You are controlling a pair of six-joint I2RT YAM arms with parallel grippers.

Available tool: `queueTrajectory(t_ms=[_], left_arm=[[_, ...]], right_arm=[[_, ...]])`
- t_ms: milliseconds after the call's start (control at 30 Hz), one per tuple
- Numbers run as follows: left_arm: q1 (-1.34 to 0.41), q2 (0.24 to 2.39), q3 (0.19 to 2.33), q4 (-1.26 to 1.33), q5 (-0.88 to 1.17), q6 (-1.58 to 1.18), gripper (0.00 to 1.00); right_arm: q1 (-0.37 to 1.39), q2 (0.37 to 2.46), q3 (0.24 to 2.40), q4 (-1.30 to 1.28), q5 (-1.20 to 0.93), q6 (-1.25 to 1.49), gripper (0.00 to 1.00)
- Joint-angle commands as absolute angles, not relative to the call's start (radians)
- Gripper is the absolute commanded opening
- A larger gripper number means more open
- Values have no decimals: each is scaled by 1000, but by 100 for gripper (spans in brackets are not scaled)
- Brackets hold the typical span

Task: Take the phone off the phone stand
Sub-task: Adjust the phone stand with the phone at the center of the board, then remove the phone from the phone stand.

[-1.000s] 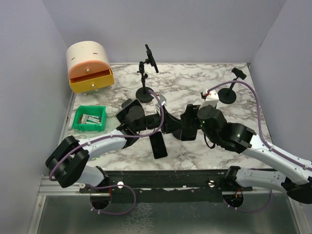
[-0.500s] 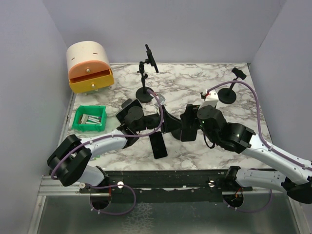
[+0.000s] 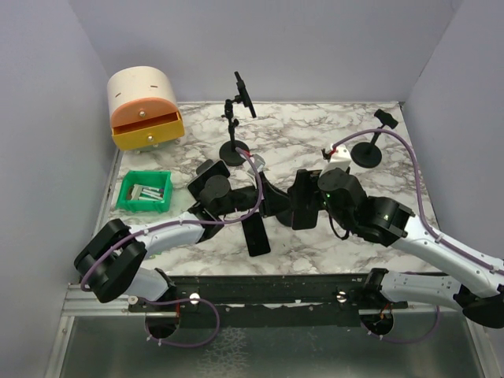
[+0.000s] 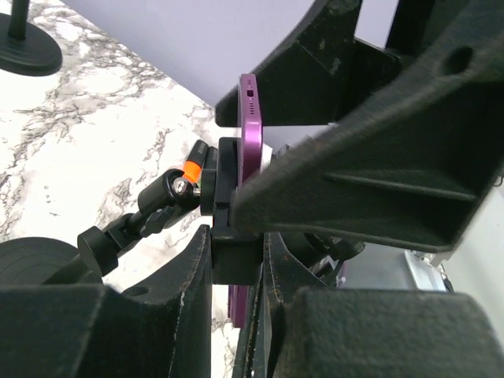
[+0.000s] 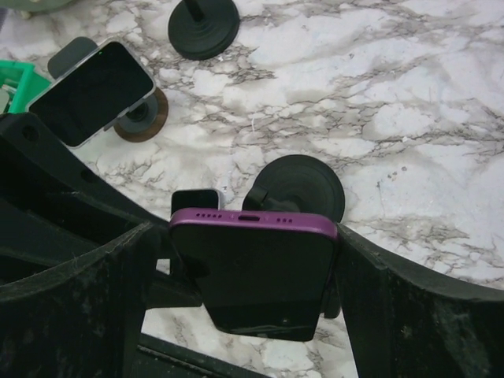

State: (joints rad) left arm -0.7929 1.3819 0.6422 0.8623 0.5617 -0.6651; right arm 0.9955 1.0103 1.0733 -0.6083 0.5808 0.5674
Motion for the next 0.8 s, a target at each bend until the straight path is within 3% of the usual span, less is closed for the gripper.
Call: queueTrajectory(t_ms=[0, 267, 767], left_arm=[[-796, 1352, 626, 871, 505, -668, 0], [-796, 1338, 615, 871, 489, -669, 0], [-795, 1310, 594, 871, 506, -662, 0]], right_arm=[[1002, 1035, 1137, -701, 502, 600, 98], [1002, 1048, 1134, -771, 545, 642, 99], [991, 1167, 1186, -770, 583, 643, 88]])
